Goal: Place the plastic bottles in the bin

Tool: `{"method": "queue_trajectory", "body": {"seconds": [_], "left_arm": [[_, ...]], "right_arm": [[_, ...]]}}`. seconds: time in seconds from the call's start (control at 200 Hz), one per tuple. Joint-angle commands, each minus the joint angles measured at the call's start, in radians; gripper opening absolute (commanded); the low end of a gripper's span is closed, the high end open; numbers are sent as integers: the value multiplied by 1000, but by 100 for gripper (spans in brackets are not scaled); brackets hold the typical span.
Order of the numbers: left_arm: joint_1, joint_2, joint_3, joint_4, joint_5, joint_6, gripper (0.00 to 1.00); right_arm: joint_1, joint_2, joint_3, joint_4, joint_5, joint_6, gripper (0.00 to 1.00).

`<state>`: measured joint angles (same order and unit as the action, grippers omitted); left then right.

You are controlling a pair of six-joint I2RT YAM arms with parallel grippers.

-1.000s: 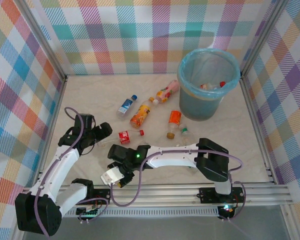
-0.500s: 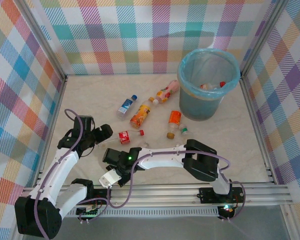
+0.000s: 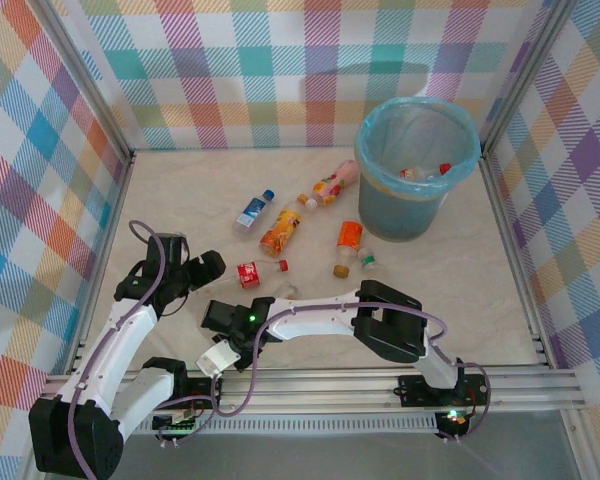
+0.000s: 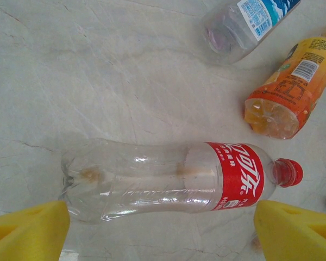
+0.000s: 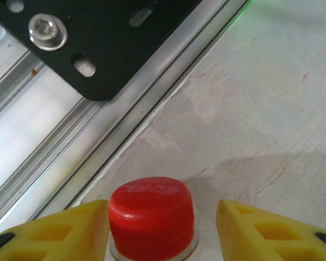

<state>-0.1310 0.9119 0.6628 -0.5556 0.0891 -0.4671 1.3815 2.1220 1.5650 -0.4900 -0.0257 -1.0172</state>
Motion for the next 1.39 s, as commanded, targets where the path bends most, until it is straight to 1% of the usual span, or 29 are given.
{"method": "queue_trajectory", "body": {"seconds": [0.0,0.245,0.375,0.54,0.725,0.825,0.93,1.07,1.2,1.39], "left_arm": [[17,-22,-4,-29,12,21,88],[17,-28,25,-54,17,33,88],[17,-39,53,-74,10,42,87],[19,-46,105,-101,-3,56,87],[18,-52,172,-123,12,64,86],[18,-61,221,-137,12,69,85],[19,-73,286,-148,11,75,84],[18,-69,406,-161,6,91,83],[17,-41,513,-154,11,102,82],[18,34,628,-81,82,80,79]], "right_arm": [[7,13,36,-33,-16,-23,50],[7,-12,60,-77,-22,-6,35],[8,-52,56,-80,-23,5,31],[7,-108,45,-73,-33,11,29],[2,-158,47,-75,-42,36,27],[-6,-203,49,-76,-72,69,27],[-25,-271,49,-72,-134,119,26],[-69,-377,37,-38,-187,183,25],[-126,-468,52,-29,-198,235,25],[-274,-603,82,31,-205,329,24]]}}
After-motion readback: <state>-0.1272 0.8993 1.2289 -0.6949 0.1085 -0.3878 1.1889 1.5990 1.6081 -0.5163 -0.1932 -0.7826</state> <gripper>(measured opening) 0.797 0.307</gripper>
